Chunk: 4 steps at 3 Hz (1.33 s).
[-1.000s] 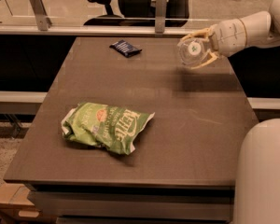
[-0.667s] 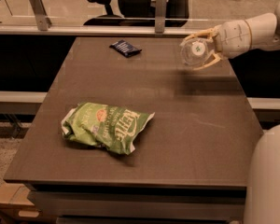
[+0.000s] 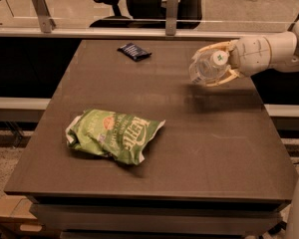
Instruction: Place blue plastic bottle upright
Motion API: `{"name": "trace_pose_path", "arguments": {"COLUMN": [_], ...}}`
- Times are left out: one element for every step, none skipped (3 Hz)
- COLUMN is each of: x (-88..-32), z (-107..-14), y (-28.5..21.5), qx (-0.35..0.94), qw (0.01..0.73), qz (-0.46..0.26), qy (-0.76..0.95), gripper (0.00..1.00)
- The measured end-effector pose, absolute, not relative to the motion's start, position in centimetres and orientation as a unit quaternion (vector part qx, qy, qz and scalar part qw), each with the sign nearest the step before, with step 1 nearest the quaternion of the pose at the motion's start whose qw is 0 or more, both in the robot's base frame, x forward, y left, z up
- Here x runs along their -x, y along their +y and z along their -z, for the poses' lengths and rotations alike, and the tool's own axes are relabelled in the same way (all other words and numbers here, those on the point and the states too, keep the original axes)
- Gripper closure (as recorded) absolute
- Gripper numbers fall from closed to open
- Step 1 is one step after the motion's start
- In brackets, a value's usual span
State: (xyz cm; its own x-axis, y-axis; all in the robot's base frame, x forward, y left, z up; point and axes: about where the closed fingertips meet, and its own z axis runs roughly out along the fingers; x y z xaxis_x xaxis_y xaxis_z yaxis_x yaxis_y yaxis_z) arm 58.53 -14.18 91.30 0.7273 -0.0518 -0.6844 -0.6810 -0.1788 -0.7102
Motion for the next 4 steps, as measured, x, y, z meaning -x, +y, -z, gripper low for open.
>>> {"name": "trace_pose_path", "arguments": {"x": [-58.5,-58.2,-55.8,-52.1], "z": [-91.3,-91.2,-91.8,-92.4], "y": [-14.2,-13.9,-13.5,-12.6], "qx": [0.72,0.72,0.723,0.724], "qw": [0.588,0.571,0.541,0.518], "qz": [-0.267,-0.272,-0.264,-0.259], "qy": [0.255,0.285,0.339,0.376], "gripper": [1.0,1.0,1.0,1.0]}}
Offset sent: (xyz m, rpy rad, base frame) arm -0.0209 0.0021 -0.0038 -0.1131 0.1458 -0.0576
